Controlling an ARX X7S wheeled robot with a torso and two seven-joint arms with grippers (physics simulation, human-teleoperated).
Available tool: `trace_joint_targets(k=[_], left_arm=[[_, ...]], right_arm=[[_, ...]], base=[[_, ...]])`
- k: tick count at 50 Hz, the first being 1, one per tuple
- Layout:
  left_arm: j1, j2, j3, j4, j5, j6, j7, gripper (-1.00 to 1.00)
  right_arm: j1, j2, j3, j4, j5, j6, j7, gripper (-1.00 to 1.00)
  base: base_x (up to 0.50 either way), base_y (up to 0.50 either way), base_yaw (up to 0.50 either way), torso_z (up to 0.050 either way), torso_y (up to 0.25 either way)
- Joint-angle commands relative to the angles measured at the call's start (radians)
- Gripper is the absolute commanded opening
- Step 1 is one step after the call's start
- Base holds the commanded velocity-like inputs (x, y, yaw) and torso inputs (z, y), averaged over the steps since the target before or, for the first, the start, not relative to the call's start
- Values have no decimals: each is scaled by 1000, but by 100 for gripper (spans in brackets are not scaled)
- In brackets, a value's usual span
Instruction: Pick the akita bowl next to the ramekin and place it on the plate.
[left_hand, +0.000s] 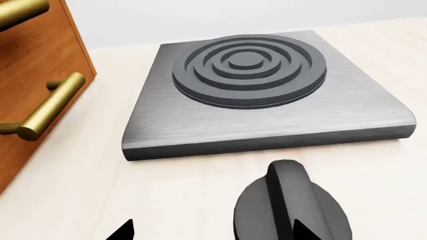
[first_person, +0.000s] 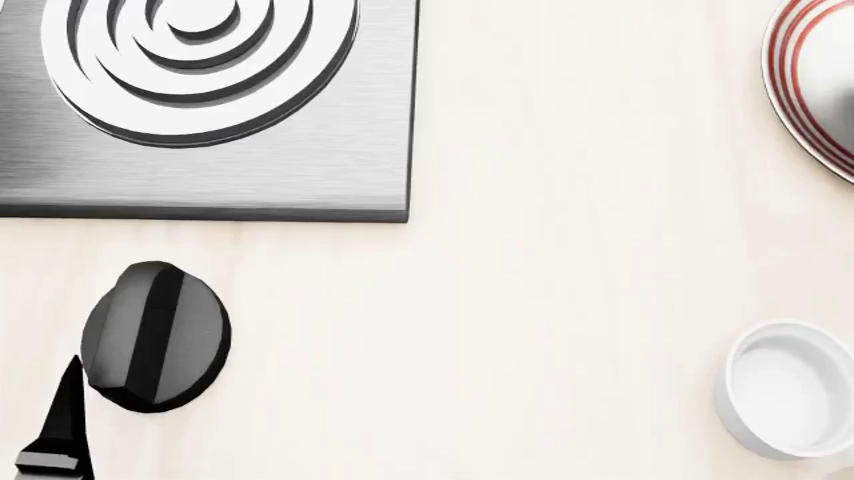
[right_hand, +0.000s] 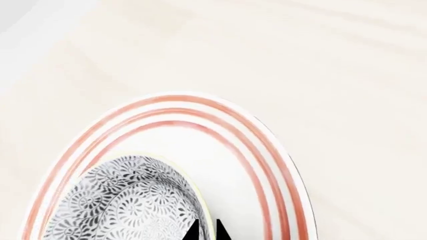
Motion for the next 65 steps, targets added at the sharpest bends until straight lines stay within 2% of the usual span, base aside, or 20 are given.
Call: trace_joint_targets(k=[1,4,5,17,21,29,35,42,53,65], left_arm=[[-1,-2,2,-2,-1,2,-1,100],[-3,-3,1,-1,-3,1,-2,100],[-3,-3,1,-1,-4,1,-2,100],[-5,-6,3,0,-7,1,-6,100],[2,-7,3,-2,-4,6,-5,100],[10,-7,3,-11,0,15,-2,100],[16,-10,-2,-16,-1,24,0,100],[24,-9,-2,-18,3,34,3,100],[20,-9,6,-11,6,32,-2,100],[19,-12,7,-9,3,31,-6,100]], right_arm=[[-17,-7,17,14,-10,-4,-15,-100],[-16,-9,25,15,-18,2,-19,-100],[-16,-10,29,16,-22,4,-23,100],[-4,-21,59,14,-79,25,-67,100],[3,-28,24,-33,-114,12,-105,100],[-86,18,-146,-507,-233,117,1,100],[-116,60,-238,-760,-283,220,90,100],[-151,82,-271,-873,-287,264,114,100],[-249,147,-254,-1167,-240,315,219,100],[-332,169,-234,-1340,-185,336,276,100]], base=[[0,0,0,0,0],[0,0,0,0,0],[0,0,0,0,0],[0,0,0,0,0],[0,0,0,0,0],[0,0,0,0,0],[0,0,0,0,0],[0,0,0,0,0],[0,0,0,0,0],[0,0,0,0,0]])
